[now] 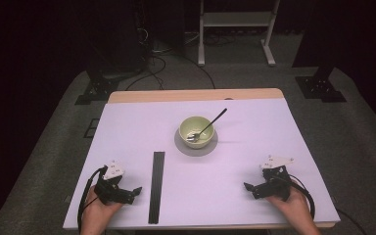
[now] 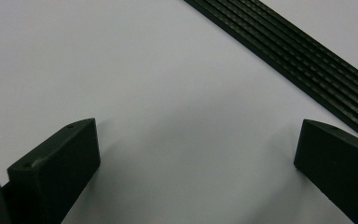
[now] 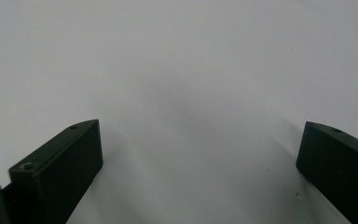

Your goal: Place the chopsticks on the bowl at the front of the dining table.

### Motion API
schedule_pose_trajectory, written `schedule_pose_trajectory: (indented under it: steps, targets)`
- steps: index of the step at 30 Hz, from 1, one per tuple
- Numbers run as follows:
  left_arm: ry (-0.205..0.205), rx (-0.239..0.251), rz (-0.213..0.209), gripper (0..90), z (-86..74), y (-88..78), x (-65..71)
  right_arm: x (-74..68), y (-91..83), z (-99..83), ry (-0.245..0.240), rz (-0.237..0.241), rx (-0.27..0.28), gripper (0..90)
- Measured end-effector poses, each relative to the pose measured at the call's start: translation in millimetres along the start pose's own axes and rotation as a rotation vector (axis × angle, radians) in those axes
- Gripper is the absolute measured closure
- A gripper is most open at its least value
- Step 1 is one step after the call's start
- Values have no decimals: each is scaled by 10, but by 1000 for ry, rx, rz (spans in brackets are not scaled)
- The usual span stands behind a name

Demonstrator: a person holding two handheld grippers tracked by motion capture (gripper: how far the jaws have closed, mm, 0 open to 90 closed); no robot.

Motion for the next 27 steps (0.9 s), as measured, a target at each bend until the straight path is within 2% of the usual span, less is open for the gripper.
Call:
schedule_pose_trajectory:
  steps: [8, 11, 15, 17, 23, 24, 25, 27]
  targets:
    - [-30, 15, -7, 0, 1, -19, -20, 1, 0, 1, 0, 0, 0, 0]
    - [-34, 21, 5, 0, 2, -26, -38, 1, 0, 0, 0, 0, 0, 0]
    - [-54, 17, -14, 0, 12, -20, -57, 0, 0, 0, 0, 0, 0, 0]
    - [-64, 18, -12, 0, 62, -39, -82, 0, 0, 1, 0, 0, 0, 0]
    - [-62, 22, -15, 0, 173, -67, -113, 0, 0, 0, 0, 0, 0, 0]
    - [-82, 48, -31, 0, 216, -84, -124, 1, 0, 0, 0, 0, 0, 0]
    - [-93, 47, -41, 0, 234, -88, -128, 0, 0, 0, 0, 0, 0, 0]
    - [-85, 41, -43, 0, 252, -90, -134, 0, 0, 0, 0, 0, 0, 0]
Point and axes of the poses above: each handheld gripper's, and its own axes: y roughly forward along the jaws, z roughly out of its top, x roughly to its right, the point moved 4 cm from there along y, roughly forward along the jaws, and after that the axes turned 4 degrees about z, right-handed, at the moved point
